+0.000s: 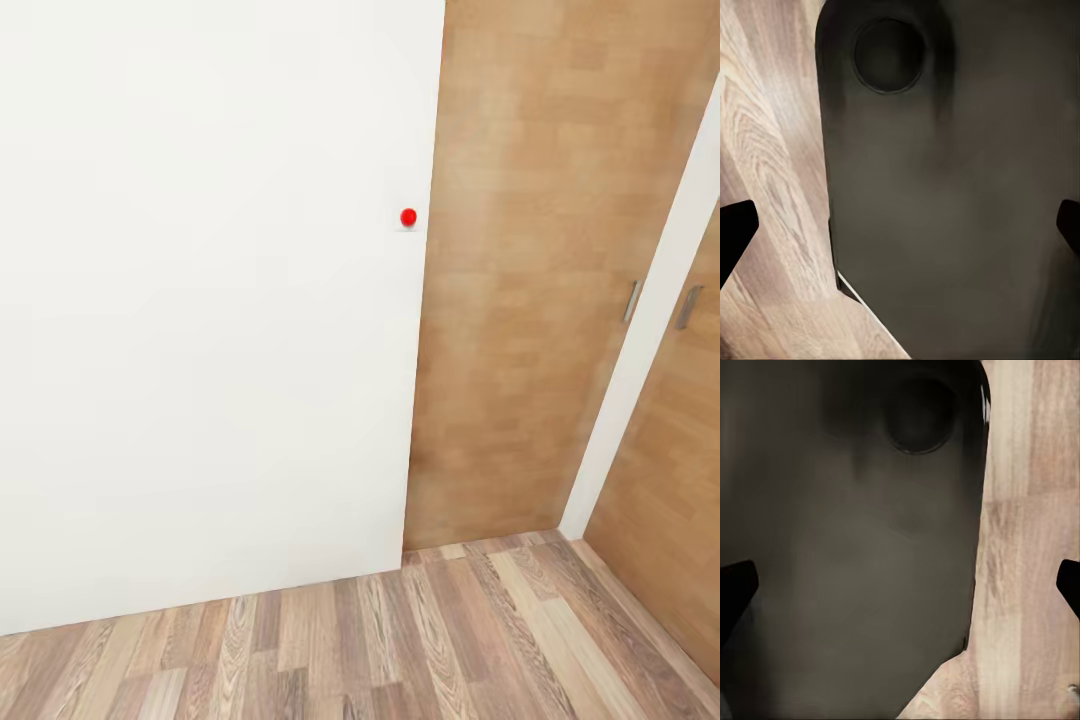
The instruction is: Put all the toys in the child's room - the three board games (two on the bed and one on the table), the two jigsaw puzzles on the table, and the tennis ball on the table - inside the toy box on the table in the child's room.
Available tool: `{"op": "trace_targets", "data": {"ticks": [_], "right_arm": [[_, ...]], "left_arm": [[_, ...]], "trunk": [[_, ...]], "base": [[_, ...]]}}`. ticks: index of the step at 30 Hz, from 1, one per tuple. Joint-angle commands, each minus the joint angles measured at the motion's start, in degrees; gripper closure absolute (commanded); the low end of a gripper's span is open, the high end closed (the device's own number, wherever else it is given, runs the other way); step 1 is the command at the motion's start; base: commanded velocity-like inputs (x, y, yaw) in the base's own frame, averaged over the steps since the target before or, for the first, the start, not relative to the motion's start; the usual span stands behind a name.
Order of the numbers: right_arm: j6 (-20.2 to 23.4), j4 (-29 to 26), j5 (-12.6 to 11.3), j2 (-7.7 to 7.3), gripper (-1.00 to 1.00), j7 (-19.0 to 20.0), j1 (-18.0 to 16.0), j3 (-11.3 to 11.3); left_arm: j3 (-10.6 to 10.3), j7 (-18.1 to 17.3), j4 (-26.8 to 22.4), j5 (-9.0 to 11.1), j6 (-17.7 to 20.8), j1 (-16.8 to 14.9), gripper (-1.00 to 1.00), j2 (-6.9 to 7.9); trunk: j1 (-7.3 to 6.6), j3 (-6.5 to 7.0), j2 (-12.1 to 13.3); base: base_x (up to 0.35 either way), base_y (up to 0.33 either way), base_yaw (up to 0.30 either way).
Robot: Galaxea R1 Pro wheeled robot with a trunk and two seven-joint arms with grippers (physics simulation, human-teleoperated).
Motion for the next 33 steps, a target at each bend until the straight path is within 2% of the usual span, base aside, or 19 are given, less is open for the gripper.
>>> {"op": "trace_targets", "data": {"ticks": [1,6,8,12,23,33], "right_arm": [[-0.3,-0.3,-0.3,0.33,-1.00,0.2,0.0,-0.3],[-0.7,-0.2,-0.4,1.94,-1.00,0.0,0.0,-0.3],[-0.3,-0.2,-0.4,2.11,-1.00,-0.1,0.0,-0.3],[-0.3,-0.2,-0.4,2.25,-1.00,-0.2,0.0,-0.3],[-0.2,-0.2,0.0,2.52,-1.00,-0.2,0.0,-0.1],[-0.3,-0.2,0.6,2.46,-1.00,-0.2,0.0,0.1]], "left_arm": [[-0.3,0.0,-0.3,-0.3,-0.3,0.1,-1.00,0.00],[-0.1,0.1,-0.3,-0.3,-1.9,0.1,-1.00,-0.36],[0.1,0.1,-0.3,-0.3,-1.3,0.1,-1.00,-0.39],[0.3,0.1,-0.4,-0.3,-0.1,0.1,-1.00,-0.34],[0.2,0.1,-0.4,-0.3,0.1,0.1,-1.00,-0.35],[0.2,0.1,-0.4,-0.3,0.1,0.1,-1.00,-0.31]], "trunk": [[0.00,-0.03,0.0],[0.00,-0.03,0.0],[0.00,-0.03,0.0],[0.00,-0.03,0.0],[0.00,-0.03,0.0],[0.00,-0.04,0.0]], "base": [[0.000,0.000,0.000],[0.000,0.000,0.000],[0.000,0.000,0.000],[0.000,0.000,0.000],[0.000,0.000,0.007],[0.000,0.000,0.219]]}}
